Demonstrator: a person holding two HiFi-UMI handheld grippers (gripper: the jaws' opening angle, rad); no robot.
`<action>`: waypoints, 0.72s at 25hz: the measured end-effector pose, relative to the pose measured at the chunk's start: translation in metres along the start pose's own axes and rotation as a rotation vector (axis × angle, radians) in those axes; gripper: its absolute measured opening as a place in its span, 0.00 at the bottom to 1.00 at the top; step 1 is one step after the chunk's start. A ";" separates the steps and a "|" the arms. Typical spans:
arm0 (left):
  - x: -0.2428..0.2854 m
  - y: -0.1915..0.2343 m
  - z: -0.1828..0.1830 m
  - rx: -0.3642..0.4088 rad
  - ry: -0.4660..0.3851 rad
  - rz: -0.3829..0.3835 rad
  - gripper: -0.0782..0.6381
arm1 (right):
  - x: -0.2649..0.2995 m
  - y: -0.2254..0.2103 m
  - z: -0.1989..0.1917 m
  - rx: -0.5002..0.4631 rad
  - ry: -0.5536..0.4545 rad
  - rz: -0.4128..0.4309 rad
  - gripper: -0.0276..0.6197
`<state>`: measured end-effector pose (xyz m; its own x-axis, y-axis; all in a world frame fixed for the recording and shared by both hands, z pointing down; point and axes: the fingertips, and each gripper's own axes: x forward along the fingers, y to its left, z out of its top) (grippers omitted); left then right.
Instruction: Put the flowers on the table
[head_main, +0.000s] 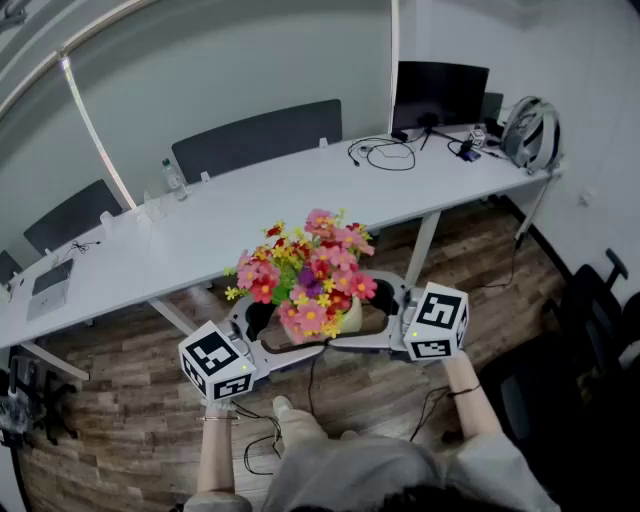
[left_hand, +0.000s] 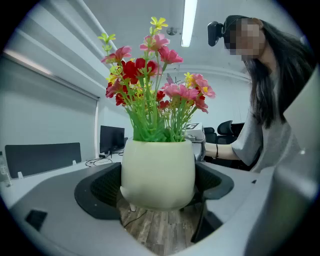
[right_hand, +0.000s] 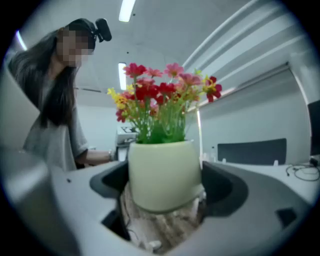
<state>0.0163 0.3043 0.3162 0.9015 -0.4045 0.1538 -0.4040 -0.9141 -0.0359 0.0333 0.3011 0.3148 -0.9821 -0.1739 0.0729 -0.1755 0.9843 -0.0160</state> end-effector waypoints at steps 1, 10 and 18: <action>-0.001 0.000 0.000 0.002 -0.001 -0.001 0.73 | 0.000 0.000 0.000 0.002 -0.001 0.000 0.73; 0.001 -0.001 0.002 -0.002 -0.026 -0.009 0.73 | -0.003 0.000 0.003 -0.013 -0.015 -0.009 0.73; 0.009 0.003 0.001 -0.007 -0.021 -0.032 0.73 | -0.008 -0.009 -0.002 0.011 -0.040 -0.035 0.73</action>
<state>0.0235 0.2973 0.3170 0.9171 -0.3754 0.1339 -0.3756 -0.9264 -0.0244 0.0428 0.2936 0.3168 -0.9772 -0.2095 0.0338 -0.2104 0.9773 -0.0246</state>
